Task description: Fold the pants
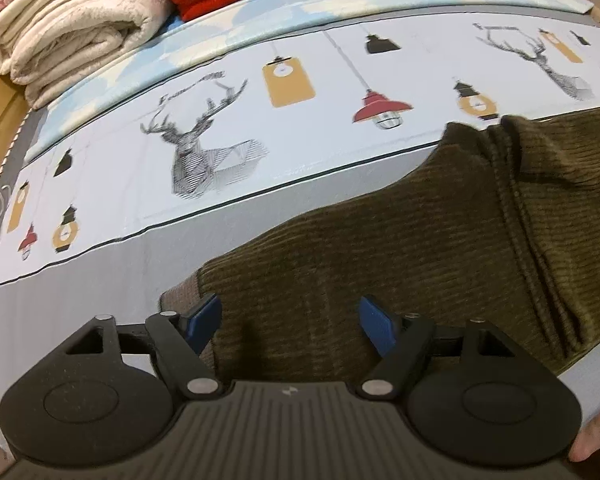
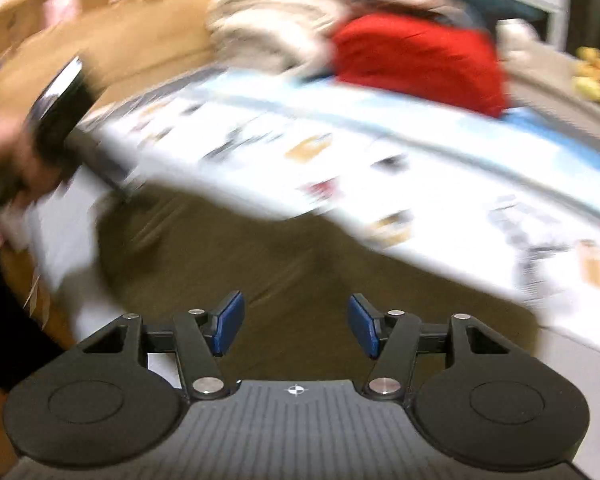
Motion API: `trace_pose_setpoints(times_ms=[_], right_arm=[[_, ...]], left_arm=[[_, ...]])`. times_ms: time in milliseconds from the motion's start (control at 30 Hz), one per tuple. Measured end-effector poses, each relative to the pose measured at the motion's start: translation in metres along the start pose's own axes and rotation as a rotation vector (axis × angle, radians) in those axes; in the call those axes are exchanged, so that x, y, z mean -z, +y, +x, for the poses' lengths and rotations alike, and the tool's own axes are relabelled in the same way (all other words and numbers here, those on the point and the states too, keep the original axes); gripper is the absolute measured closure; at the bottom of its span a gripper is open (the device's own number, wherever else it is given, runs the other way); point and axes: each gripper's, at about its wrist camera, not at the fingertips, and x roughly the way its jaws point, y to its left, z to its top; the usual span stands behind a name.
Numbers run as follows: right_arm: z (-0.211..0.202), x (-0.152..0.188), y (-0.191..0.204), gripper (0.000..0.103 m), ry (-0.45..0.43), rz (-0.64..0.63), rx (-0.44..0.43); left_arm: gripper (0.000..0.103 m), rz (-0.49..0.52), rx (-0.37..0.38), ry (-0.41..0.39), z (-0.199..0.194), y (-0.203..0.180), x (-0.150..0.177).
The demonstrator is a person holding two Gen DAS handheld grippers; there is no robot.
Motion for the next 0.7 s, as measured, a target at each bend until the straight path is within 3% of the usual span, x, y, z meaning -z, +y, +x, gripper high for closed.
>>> trace_pose_setpoints(times_ms=[67, 133, 200, 300, 333, 367, 467, 700], right_arm=[[-0.016, -0.008, -0.036, 0.042, -0.007, 0.028, 0.076], [-0.025, -0.010, -0.071, 0.042, 0.001, 0.046, 0.168], [-0.026, -0.001, -0.101, 0.042, 0.018, 0.098, 0.239], [-0.013, 0.033, -0.138, 0.042, 0.033, 0.267, 0.285], [-0.004, 0.045, -0.143, 0.045, 0.096, 0.306, 0.282], [0.009, 0.048, -0.144, 0.052, 0.174, 0.297, 0.288], [0.018, 0.040, -0.135, 0.051, 0.121, 0.207, 0.306], [0.059, 0.017, -0.108, 0.051, 0.127, 0.055, 0.253]], left_arm=[[0.043, 0.005, 0.040, -0.007, -0.001, -0.008, -0.005], [0.065, 0.012, 0.083, -0.016, -0.003, -0.017, -0.010], [0.074, 0.021, 0.120, -0.021, -0.004, -0.028, -0.014], [0.074, 0.042, 0.156, -0.024, -0.004, -0.047, -0.022], [0.074, 0.053, 0.170, -0.024, -0.003, -0.055, -0.026], [0.074, 0.064, 0.183, -0.026, -0.003, -0.062, -0.028], [0.074, 0.117, 0.252, -0.038, -0.002, -0.089, -0.038], [0.074, 0.271, 0.412, -0.055, -0.005, -0.150, -0.041]])
